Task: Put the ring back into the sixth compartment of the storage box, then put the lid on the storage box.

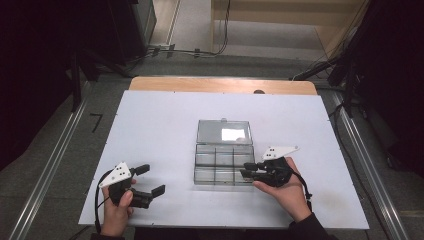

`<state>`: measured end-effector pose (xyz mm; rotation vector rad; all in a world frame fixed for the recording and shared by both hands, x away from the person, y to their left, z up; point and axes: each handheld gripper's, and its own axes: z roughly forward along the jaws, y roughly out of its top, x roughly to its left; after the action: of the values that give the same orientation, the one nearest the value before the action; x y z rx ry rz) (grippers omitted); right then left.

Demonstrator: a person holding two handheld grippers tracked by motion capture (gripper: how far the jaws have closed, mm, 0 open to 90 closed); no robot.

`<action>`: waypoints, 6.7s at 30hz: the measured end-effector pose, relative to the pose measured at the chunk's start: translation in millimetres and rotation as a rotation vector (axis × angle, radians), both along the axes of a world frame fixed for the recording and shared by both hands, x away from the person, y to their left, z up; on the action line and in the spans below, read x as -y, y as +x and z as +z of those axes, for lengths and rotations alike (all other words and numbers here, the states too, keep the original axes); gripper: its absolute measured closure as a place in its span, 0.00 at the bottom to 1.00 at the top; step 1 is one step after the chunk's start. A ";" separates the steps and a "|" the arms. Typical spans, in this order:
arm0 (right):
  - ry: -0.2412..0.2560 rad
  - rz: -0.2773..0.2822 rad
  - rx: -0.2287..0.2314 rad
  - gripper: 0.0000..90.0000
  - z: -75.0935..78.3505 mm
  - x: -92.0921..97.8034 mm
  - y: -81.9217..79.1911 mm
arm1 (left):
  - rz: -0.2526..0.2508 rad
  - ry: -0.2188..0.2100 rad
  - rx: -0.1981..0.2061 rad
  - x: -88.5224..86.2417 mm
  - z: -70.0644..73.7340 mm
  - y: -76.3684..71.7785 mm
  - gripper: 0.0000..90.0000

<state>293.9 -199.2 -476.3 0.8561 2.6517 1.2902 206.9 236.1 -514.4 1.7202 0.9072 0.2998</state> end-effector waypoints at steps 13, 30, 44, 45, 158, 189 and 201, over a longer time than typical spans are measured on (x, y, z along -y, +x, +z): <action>0.047 0.048 0.011 0.42 8.0 -0.9 -3.2 | -0.003 0.000 0.001 0.2 0.0 0.5 0.00; 0.069 0.084 -0.016 0.01 11.5 -2.1 -4.5 | -0.005 0.007 -0.002 0.8 0.0 0.8 0.00; 0.147 -0.011 0.015 0.00 17.1 28.9 4.0 | 0.002 0.011 -0.002 1.9 0.3 2.4 0.00; 0.149 -0.018 0.019 0.00 16.9 31.6 4.9 | 0.002 0.012 -0.003 1.8 0.4 2.4 0.00; 0.170 -0.221 0.030 0.00 -30.0 75.0 23.1 | -0.037 0.005 -0.054 85.5 60.1 132.8 0.00; 0.172 -0.225 0.023 0.00 -30.4 74.6 23.4 | 0.064 -0.082 -0.315 105.0 18.4 174.8 0.24; 0.164 -0.226 0.023 0.00 -30.4 74.0 23.2 | 0.087 -0.072 -0.362 108.2 5.2 174.6 0.28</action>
<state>317.1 -273.2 -506.7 1.1171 2.3732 1.4607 381.6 127.9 -509.3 1.6993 1.2420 0.0089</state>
